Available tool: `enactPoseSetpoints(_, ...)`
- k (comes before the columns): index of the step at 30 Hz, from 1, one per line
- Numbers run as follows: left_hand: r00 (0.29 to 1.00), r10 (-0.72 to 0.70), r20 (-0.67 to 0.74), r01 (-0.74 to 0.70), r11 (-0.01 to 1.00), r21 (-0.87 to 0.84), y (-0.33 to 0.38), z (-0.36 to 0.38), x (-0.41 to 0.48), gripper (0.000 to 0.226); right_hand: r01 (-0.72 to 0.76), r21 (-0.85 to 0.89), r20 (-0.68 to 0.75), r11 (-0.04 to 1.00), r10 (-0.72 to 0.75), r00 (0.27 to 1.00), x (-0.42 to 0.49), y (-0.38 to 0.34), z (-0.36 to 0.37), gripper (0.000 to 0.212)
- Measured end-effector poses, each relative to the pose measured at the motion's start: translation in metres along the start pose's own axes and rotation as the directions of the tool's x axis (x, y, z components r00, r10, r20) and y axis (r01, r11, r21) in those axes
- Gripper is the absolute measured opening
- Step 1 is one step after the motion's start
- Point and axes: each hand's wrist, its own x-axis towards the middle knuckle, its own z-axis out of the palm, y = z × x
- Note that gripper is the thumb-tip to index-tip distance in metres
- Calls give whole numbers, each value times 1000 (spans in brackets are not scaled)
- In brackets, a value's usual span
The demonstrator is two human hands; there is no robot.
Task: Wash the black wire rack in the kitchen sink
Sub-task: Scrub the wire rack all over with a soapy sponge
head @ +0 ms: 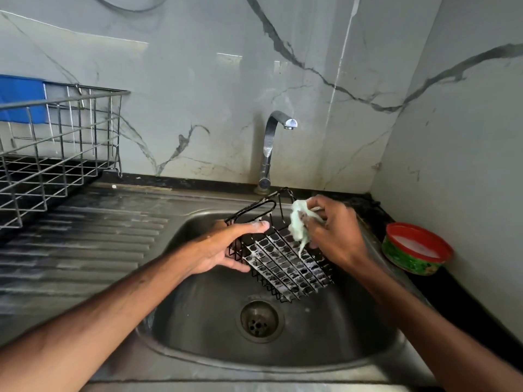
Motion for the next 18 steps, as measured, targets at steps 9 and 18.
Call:
enactPoseSetpoints(9, 971, 40, -237, -26, 998, 62, -12, 16, 10, 148, 158, -259, -226, 953, -218, 949, 4, -23, -15, 28)
enactPoseSetpoints(18, 955, 5, -298, 59, 976, 208, -12, 3, 2, 100, 325, -234, 62, 916, -320, 945, -15, -23, 28, 37)
